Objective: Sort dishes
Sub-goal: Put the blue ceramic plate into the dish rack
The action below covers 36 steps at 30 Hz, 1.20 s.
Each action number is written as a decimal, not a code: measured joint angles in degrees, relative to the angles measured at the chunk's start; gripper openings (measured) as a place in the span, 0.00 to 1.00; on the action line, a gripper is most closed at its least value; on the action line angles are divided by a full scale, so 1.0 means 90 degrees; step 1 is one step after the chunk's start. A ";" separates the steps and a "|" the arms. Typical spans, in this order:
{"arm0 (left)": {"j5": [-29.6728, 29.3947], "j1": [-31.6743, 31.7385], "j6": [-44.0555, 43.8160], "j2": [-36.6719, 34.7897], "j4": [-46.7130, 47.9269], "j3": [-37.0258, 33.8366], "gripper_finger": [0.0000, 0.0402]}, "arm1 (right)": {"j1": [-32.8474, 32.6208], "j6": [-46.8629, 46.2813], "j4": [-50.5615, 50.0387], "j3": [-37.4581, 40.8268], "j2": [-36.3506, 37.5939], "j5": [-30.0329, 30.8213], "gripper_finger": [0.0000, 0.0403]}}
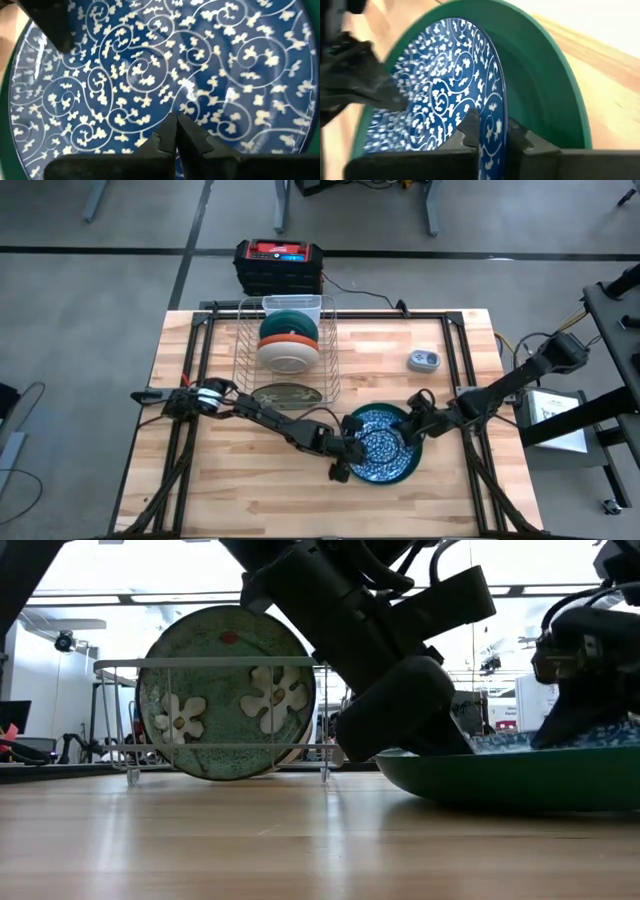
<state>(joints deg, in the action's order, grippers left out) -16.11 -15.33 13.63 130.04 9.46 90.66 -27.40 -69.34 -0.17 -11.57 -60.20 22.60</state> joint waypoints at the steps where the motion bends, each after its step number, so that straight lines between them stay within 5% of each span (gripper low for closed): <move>1: -0.0047 0.0000 0.0050 -0.0045 0.0033 -0.0006 0.00 | 0.0000 0.0037 -0.0046 -0.0002 0.0150 0.0019 0.02; 8: -0.0228 0.0015 0.0119 -0.0171 0.0143 -0.0011 0.00 | -0.0004 0.0525 -0.0466 -0.0008 0.0863 0.0130 0.00; 20: -0.0226 -0.0029 0.0051 -0.0553 0.0281 -0.0018 0.00 | -0.0009 0.2872 -0.0473 -0.0443 0.0935 0.0484 0.00; 29: -0.0210 -0.0102 0.0055 -0.0900 0.0288 -0.0015 0.00 | -0.0029 0.3405 -0.0635 -0.0917 0.0932 0.0780 0.01; 36: -0.0161 -0.0170 0.0073 -0.1240 0.0247 -0.0003 0.00 | -0.0027 0.3354 -0.1849 -0.1634 0.0949 0.0795 0.01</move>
<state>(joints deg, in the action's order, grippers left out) -17.56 -16.86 14.28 118.89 11.68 90.63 -27.64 -39.16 -16.82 -26.28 -51.66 29.76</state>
